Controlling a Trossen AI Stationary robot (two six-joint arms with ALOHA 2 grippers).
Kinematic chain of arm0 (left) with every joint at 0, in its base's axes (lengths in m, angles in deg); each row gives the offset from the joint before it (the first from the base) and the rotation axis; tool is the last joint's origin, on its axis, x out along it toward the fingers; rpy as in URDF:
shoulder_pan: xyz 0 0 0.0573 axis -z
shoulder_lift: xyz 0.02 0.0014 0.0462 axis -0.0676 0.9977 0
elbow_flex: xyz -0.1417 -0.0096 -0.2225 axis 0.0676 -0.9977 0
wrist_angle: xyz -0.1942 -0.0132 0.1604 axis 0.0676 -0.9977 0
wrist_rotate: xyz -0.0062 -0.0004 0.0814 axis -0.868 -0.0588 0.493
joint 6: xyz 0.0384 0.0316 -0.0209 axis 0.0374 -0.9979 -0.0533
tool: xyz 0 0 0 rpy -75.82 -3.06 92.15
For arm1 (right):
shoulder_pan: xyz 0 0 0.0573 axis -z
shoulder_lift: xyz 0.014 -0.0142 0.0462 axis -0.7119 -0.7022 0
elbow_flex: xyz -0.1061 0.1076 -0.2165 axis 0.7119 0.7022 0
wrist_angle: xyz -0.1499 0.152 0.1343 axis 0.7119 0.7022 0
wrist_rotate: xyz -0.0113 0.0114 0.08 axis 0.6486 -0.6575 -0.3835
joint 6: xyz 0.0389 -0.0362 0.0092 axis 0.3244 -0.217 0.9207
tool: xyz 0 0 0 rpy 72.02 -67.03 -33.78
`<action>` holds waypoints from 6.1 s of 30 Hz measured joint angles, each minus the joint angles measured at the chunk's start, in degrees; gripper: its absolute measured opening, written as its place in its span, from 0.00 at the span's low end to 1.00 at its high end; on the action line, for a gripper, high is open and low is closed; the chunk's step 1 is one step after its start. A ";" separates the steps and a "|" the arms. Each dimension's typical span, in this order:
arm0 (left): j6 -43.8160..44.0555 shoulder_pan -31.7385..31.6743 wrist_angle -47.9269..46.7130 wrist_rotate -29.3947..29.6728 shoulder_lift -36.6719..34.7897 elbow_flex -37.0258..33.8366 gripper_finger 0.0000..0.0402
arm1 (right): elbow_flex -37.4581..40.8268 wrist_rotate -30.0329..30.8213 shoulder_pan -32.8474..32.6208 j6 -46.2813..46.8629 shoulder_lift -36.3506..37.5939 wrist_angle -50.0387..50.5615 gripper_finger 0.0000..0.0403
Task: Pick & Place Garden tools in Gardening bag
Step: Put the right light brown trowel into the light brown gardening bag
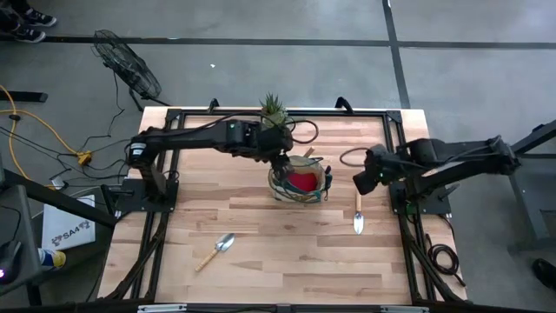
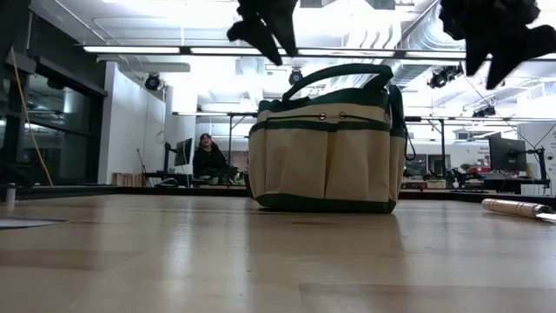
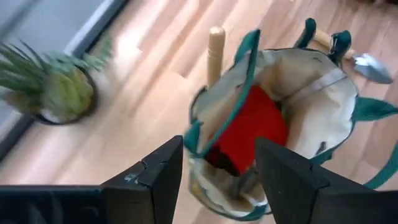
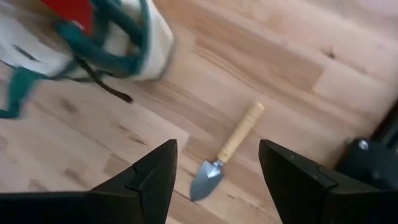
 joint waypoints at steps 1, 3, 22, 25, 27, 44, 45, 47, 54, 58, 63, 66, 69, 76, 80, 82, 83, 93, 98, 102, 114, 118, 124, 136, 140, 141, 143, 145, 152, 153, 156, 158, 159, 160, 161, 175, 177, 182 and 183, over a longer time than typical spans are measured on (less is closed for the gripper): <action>-1.08 0.50 0.12 1.20 -0.48 -0.33 0.48 | 0.95 0.40 -1.24 1.67 -0.01 0.11 0.55; -2.89 1.35 2.22 2.54 -1.56 -1.60 0.48 | 3.17 0.65 -3.46 5.91 -0.01 0.22 0.55; -14.55 0.42 37.30 -12.02 -28.22 -42.48 0.48 | 17.83 -1.11 -11.08 36.43 -2.69 -8.41 0.55; -14.39 -0.59 42.54 -15.17 -34.00 -49.17 0.48 | 19.78 -1.37 -10.77 37.25 -4.10 -10.90 0.55; -14.32 -1.51 44.86 -16.26 -37.53 -53.20 0.48 | 20.56 -1.24 -10.09 37.48 -5.33 -11.97 0.55; -13.05 -4.11 46.83 -23.61 -48.09 -62.92 0.48 | 24.27 -0.79 -2.15 33.70 -16.42 -21.88 0.55; -13.30 -4.11 46.88 -23.73 -48.09 -62.92 0.48 | 24.27 -0.59 -1.66 33.65 -16.91 -21.95 0.55; -14.15 -4.11 46.76 -23.90 -48.09 -62.92 0.48 | 24.27 -0.60 -0.77 32.98 -18.11 -22.19 0.55; -14.78 -4.11 45.48 -23.90 -48.09 -62.92 0.48 | 24.27 -1.20 1.14 30.33 -22.99 -23.61 0.55; -14.80 -4.11 45.46 -24.67 -48.09 -62.92 0.48 | 23.95 -2.30 1.08 30.34 -24.93 -25.21 0.54; -15.83 -4.11 45.41 -24.93 -48.09 -62.92 0.48 | 23.96 -2.81 0.94 30.34 -25.76 -25.87 0.46; -15.89 -4.11 45.42 -24.91 -48.09 -62.92 0.48 | 23.98 -3.10 0.99 30.34 -25.80 -26.20 0.40; -15.87 -4.11 45.42 -24.91 -48.09 -62.92 0.48 | 24.02 -3.68 0.99 30.34 -25.83 -26.23 0.35; -15.87 -4.11 45.42 -24.88 -48.09 -62.92 0.48 | 24.07 -4.90 0.12 30.36 -25.87 -26.47 0.27; -15.87 -4.11 45.42 -24.88 -48.09 -62.92 0.48 | 24.09 -5.99 -1.76 30.86 -25.89 -26.44 0.23; -15.87 -4.11 45.42 -24.88 -48.09 -62.92 0.48 | 24.11 -6.51 -2.66 31.62 -25.89 -26.47 0.21; -15.87 -4.11 45.42 -24.87 -48.09 -62.92 0.48 | 24.11 -6.58 -3.25 32.10 -25.89 -26.44 0.21; -14.20 -4.11 45.46 -24.84 -48.09 -62.90 0.48 | 24.22 -5.92 -8.44 33.78 -25.65 -27.28 0.15; -11.70 -4.11 45.51 -24.82 -48.09 -62.90 0.48 | 23.38 -5.97 -12.14 34.08 -24.09 -27.97 0.15; -10.81 -4.11 45.90 -24.62 -48.09 -62.90 0.48 | 21.32 -4.52 -16.14 35.31 -21.54 -30.13 0.14; -6.57 -4.11 45.85 -24.16 -48.09 -62.87 0.48 | 15.17 16.58 -29.64 37.96 -20.01 -31.80 0.14; -6.09 -4.09 45.90 -22.94 -48.07 -62.87 0.48 | 12.97 26.06 -33.15 36.58 -20.01 -32.12 0.14; -5.04 -4.08 45.90 -22.20 -48.07 -62.87 0.48 | 10.06 44.69 -34.57 25.30 -20.28 -40.24 0.14; -4.06 -4.08 45.90 -22.04 -48.06 -62.87 0.48 | 3.76 62.09 -25.61 -21.08 -28.01 -76.95 0.14; -4.22 -4.08 45.90 -21.82 -48.05 -62.87 0.48 | -0.39 67.21 -25.23 -23.74 -32.31 -76.95 0.14; -4.22 -4.08 45.90 -21.82 -48.05 -62.87 0.48 | -1.35 68.16 -25.33 -23.80 -33.31 -76.88 0.14; -4.22 -4.08 45.92 -21.83 -48.05 -62.85 0.48 | -3.42 69.05 -25.43 -23.96 -35.17 -76.77 0.13; -4.22 -4.08 45.92 -21.85 -48.05 -62.85 0.48 | -5.43 69.49 -25.79 -25.03 -36.66 -76.76 0.13; -4.22 -4.08 45.92 -21.89 -48.05 -62.85 0.48 | -9.05 71.12 -28.33 -26.40 -38.17 -76.53 0.13; -4.22 -4.08 45.92 -21.89 -48.05 -62.85 0.48 | -9.06 72.48 -29.02 -26.43 -38.17 -76.49 0.13; -4.21 -4.08 45.92 -21.91 -48.05 -62.85 0.48 | -9.06 76.04 -30.93 -26.69 -38.17 -76.34 0.13; -3.87 -4.08 45.92 -21.92 -48.05 -62.85 0.48 | -9.06 76.78 -31.76 -26.69 -38.17 -76.30 0.13; -3.84 -4.08 45.92 -21.93 -48.05 -62.85 0.48 | -9.06 76.73 -32.02 -26.69 -38.17 -76.30 0.13; -3.83 -4.08 45.92 -21.93 -48.05 -62.85 0.48 | -9.06 76.73 -32.20 -26.71 -38.17 -76.28 0.13; -3.80 -4.08 45.92 -21.93 -48.05 -62.85 0.48 | -9.06 76.73 -32.34 -26.71 -38.17 -76.23 0.13; -1.23 -4.08 45.94 -22.04 -48.05 -62.85 0.48 | -9.09 66.66 -28.01 -15.39 -38.17 -55.04 0.13; -1.22 -4.08 45.94 -22.04 -48.05 -62.85 0.48 | -9.09 63.41 -26.65 -12.38 -38.17 -51.48 0.13; -0.79 -4.08 45.96 -21.85 -48.05 -62.85 0.48 | -9.09 61.15 -24.35 -10.14 -38.17 -46.63 0.13; -0.79 -4.08 45.97 -21.85 -48.05 -62.85 0.48 | -9.09 60.90 -24.02 -10.14 -38.17 -46.33 0.13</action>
